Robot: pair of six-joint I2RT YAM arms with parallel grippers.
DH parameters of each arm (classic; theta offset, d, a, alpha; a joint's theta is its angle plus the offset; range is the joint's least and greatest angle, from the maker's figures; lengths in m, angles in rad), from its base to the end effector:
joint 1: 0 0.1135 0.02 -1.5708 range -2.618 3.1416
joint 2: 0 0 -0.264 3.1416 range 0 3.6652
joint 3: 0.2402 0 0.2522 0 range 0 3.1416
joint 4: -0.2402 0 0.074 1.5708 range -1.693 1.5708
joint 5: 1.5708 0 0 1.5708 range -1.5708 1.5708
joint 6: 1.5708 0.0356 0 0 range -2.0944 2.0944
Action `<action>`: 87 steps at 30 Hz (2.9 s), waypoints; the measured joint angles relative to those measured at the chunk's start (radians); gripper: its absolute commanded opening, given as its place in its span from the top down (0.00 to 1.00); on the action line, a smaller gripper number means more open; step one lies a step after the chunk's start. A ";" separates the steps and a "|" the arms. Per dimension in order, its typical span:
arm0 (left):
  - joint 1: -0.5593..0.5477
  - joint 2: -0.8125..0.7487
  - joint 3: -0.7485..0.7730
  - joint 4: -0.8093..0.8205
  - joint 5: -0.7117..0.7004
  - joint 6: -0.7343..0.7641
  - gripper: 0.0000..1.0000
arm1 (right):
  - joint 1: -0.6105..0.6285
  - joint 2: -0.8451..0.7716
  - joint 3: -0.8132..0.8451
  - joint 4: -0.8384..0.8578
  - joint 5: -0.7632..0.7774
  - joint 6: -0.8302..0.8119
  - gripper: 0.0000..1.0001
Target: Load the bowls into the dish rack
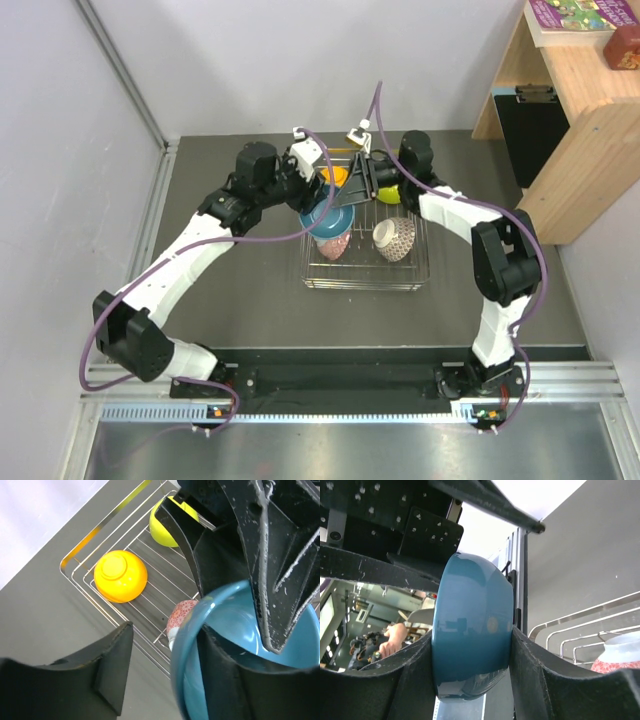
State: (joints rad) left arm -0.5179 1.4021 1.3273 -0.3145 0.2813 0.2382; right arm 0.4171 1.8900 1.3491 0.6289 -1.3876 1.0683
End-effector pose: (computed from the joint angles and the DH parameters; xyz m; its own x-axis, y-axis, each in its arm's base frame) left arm 0.2771 -0.1693 0.3742 -0.1556 0.3495 -0.9239 0.7568 0.6432 0.1159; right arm 0.3734 0.2037 0.2965 -0.8108 -0.1846 -0.5555 -0.5372 -0.1421 0.8314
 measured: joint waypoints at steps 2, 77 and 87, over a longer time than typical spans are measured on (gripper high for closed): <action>0.000 0.000 0.000 0.003 0.001 0.000 0.37 | 0.002 0.000 0.000 0.003 -0.007 0.000 1.00; 0.465 -0.006 -0.252 -0.007 0.205 -0.162 0.01 | 0.233 0.343 0.598 -1.265 2.037 -1.497 1.00; 0.470 -0.006 -0.253 -0.006 0.212 -0.162 0.01 | 0.284 0.346 0.597 -1.265 2.046 -1.510 1.00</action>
State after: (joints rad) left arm -0.0475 1.3956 1.0740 -0.3202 0.4938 0.0761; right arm 0.7010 2.2364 1.9461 -0.6365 0.6582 -0.4419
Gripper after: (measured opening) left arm 0.991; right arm 0.345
